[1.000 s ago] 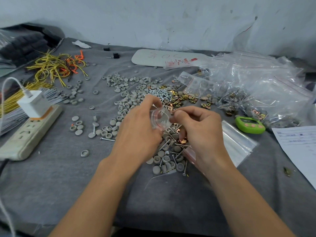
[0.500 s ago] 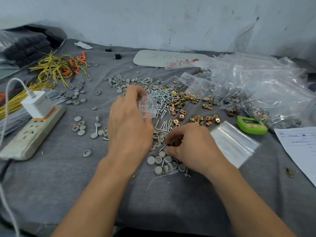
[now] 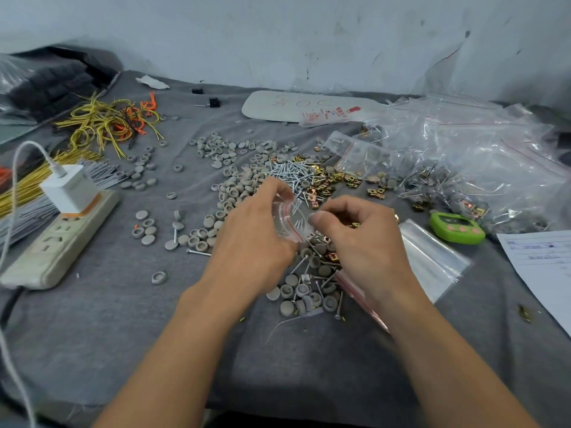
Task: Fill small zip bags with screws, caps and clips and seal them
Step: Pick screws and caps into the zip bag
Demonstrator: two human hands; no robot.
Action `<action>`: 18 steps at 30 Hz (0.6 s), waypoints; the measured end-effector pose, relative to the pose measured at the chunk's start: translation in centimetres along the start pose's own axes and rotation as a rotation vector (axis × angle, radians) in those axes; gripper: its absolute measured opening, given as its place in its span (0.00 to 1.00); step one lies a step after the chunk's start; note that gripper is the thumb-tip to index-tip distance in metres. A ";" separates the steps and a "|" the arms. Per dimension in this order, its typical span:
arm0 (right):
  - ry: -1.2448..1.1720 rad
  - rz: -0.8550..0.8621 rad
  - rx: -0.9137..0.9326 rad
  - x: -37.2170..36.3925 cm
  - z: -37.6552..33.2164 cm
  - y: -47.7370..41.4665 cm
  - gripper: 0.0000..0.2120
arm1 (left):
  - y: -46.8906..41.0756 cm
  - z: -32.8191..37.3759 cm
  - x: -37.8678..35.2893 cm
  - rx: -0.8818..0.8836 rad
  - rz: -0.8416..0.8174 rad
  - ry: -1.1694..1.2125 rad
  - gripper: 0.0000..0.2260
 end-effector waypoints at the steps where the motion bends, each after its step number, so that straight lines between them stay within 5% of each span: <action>1: -0.018 -0.008 -0.001 -0.2 0.0 0.0 0.02 | 0.0 0.1 0.0 -0.016 -0.010 0.006 0.20; 11: -0.146 -0.151 -0.021 -1.6 -0.4 -0.2 0.08 | 0.4 1.2 -0.2 -0.121 -0.040 0.056 0.18; 15: -0.188 0.005 0.007 -0.6 -0.4 -0.5 0.09 | 0.1 0.7 0.2 -0.074 0.048 0.133 0.16; 18: 0.029 0.117 0.057 0.6 -0.2 -0.5 0.09 | 0.0 0.3 0.5 -0.026 0.132 0.143 0.15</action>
Point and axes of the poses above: each hand's wrist, its own y-axis away from the middle knuckle, its own x-axis out of the back of the hand, z = x × y, the point moved 2 cm from there along -y, towards the middle knuckle, and after that the axes turned 7 degrees about z, right-handed, at the moved point
